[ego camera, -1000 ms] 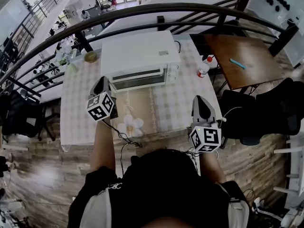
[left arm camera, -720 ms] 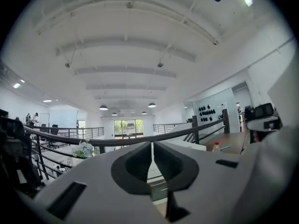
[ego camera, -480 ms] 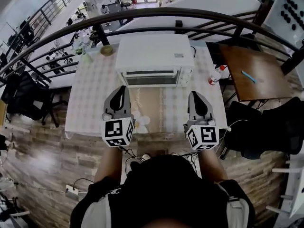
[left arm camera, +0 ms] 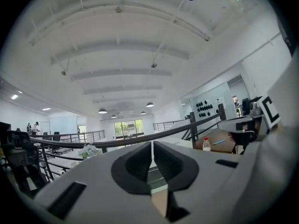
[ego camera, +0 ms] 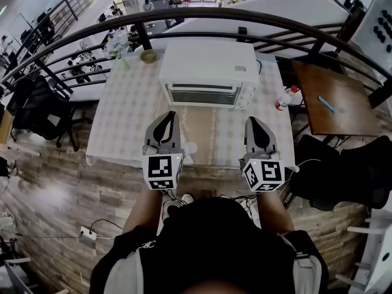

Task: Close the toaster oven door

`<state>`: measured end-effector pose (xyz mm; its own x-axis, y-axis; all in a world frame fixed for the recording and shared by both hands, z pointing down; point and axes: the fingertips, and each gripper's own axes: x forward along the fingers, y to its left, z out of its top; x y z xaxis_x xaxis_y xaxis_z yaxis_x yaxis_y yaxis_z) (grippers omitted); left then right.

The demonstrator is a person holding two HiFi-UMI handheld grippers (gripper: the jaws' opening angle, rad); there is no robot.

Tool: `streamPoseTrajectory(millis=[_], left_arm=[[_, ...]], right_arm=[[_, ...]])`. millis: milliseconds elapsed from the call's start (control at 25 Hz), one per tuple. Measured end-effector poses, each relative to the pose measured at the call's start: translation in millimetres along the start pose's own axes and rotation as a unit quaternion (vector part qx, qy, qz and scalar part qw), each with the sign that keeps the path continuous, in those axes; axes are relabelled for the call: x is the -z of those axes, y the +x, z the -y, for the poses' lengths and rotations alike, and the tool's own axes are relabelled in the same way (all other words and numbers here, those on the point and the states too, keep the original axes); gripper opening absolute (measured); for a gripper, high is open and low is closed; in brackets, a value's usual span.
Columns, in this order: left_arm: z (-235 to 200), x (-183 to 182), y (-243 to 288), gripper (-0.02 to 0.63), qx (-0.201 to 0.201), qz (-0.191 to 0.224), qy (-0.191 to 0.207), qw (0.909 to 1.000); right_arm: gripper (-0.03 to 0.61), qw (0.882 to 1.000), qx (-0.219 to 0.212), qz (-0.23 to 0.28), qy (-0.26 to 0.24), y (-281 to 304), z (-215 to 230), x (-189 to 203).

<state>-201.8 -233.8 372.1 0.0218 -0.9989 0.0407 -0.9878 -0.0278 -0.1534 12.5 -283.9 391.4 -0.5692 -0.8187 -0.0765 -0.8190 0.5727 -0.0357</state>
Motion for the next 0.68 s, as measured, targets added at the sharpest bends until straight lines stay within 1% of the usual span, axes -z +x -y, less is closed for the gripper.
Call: streamPoseTrajectory(millis=[160,360,560,680], left_arm=[[0.5,-5.7,-7.2,0.025,-0.014,0.008,0.022,0.9996],[-0.4,-2.6,-10.0,0.025,-0.014,0.006,0.008,0.9998],[9.0,-2.0,-11.5,0.025,-0.005,0.004,0.014,0.9999],[13.4,-1.3,-11.6,0.023,-0.005,0.004,0.009,0.9999]], right_arm=[[-0.008,1.000,0.002,-0.002,-0.009,-7.3,1.6,0.8],[-0.008,1.000,0.005,-0.005,-0.011,-14.0,4.8,2.6],[-0.008,1.000,0.006,-0.007,-0.009,-18.7,6.0,3.1],[-0.008,1.000,0.006,-0.009,-0.010,-20.6,9.4,3.8]])
